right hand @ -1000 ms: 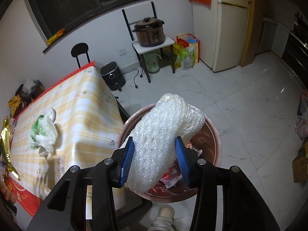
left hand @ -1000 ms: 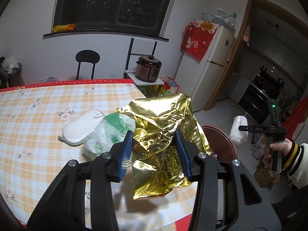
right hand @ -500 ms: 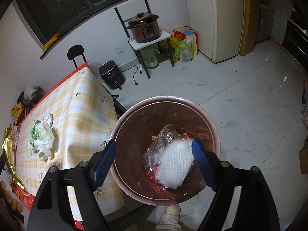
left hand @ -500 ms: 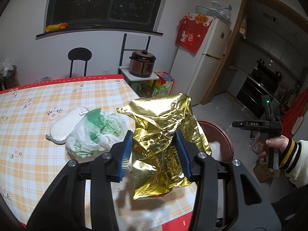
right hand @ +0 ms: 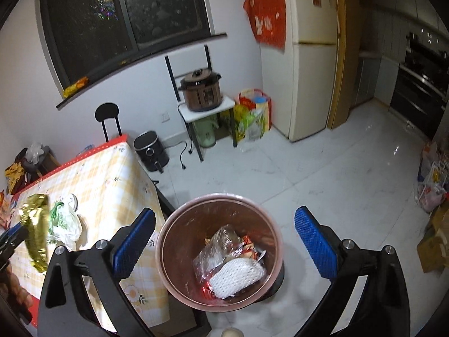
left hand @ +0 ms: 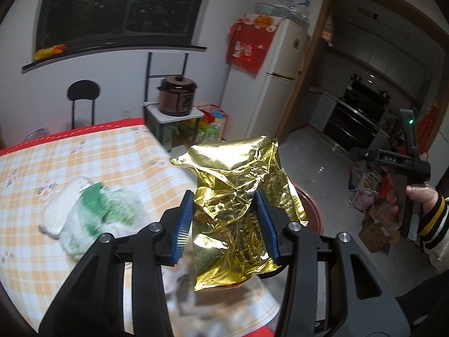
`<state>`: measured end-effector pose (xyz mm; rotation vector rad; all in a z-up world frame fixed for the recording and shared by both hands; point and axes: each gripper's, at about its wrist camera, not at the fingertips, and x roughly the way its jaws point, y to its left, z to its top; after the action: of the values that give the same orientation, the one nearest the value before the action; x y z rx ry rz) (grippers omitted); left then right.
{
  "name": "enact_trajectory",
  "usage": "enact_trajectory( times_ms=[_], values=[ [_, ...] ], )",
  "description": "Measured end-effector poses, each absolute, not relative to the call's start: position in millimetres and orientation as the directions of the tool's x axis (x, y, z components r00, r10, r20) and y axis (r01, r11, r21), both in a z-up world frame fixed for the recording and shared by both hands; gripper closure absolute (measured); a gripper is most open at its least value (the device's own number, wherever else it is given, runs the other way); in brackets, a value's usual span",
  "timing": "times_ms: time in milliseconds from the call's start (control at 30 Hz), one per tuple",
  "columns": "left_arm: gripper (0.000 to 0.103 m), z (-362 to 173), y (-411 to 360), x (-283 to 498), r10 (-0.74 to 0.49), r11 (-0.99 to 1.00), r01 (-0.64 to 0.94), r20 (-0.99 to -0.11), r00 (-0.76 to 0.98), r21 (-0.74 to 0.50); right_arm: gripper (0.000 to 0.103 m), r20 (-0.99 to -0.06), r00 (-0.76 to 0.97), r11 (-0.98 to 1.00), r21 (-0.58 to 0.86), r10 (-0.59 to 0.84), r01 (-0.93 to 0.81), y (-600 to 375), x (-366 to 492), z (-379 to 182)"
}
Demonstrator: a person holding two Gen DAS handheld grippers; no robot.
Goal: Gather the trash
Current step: 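Lower the gold foil into the brown bin and open the left tool, then move both tools back over the table toward the remaining trash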
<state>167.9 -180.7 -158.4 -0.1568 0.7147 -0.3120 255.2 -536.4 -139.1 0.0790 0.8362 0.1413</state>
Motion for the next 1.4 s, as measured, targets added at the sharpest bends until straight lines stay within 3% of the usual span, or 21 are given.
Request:
enact_trajectory(
  times_ms=[667, 700, 800, 967, 1067, 1167, 1400],
  values=[
    [0.056, -192, -318, 253, -0.525, 0.836, 0.483, -0.638, 0.563, -0.262, 0.005, -0.661, 0.75, 0.993, 0.075, -0.019, 0.091, -634, 186, -87],
    [0.054, -195, -323, 257, -0.525, 0.834, 0.486, -0.642, 0.559, -0.259, 0.005, -0.662, 0.749, 0.992, 0.073, -0.029, 0.103, -639, 183, -87],
    [0.02, -203, -342, 270, -0.538, 0.824, 0.499, -0.648, 0.539, -0.268, 0.005, -0.666, 0.744, 0.988, 0.073, -0.051, 0.134, -654, 175, -89],
    [0.019, -199, -352, 276, -0.527, 0.831, 0.492, -0.65, 0.548, -0.258, 0.005, -0.661, 0.748, 0.985, 0.087, -0.057, 0.152, -665, 169, -89],
    [0.009, -182, -343, 265, -0.521, 0.842, 0.475, -0.616, 0.591, -0.256, 0.005, -0.644, 0.764, 0.984, 0.101, -0.048, 0.147, -667, 171, -85],
    [0.008, -165, -328, 250, -0.488, 0.864, 0.45, -0.592, 0.642, -0.225, 0.005, -0.619, 0.784, 0.986, 0.102, -0.039, 0.13, -664, 173, -79],
    [0.006, -138, -264, 204, -0.318, 0.948, 0.269, -0.57, 0.758, -0.172, 0.005, -0.541, 0.841, 0.994, 0.107, 0.033, 0.03, -638, 193, -64]
  ],
)
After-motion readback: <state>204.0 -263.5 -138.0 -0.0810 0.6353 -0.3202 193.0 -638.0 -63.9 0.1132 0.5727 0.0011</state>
